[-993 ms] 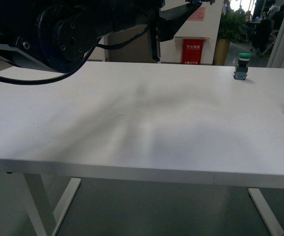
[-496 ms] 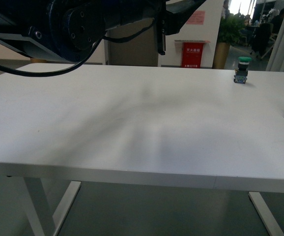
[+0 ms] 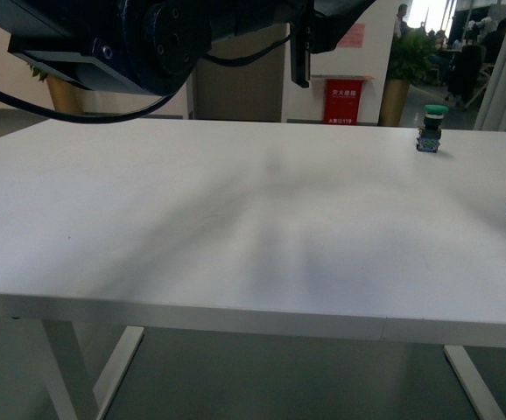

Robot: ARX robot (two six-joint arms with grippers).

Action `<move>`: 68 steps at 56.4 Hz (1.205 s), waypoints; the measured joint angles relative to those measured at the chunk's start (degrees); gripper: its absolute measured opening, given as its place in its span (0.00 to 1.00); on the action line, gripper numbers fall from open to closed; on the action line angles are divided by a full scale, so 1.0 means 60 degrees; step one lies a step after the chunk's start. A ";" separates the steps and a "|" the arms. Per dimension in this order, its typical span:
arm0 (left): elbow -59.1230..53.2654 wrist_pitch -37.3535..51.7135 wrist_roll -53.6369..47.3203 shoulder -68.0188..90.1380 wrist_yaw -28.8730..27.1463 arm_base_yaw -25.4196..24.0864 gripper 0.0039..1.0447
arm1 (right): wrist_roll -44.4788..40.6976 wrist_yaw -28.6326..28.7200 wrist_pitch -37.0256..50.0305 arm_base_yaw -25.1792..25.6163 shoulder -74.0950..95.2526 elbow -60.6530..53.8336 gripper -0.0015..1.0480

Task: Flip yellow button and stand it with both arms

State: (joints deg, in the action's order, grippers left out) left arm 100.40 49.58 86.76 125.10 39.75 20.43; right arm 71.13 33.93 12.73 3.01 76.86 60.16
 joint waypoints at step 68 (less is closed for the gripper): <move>-0.0007 0.0616 0.0539 0.0251 -0.0240 0.0433 0.34 | 0.0940 -0.1956 0.0790 -0.1373 0.2211 0.1847 0.72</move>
State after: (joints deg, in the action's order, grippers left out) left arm 100.36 53.28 90.00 126.61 38.30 23.03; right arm 76.77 22.20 17.47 -5.23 90.13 71.24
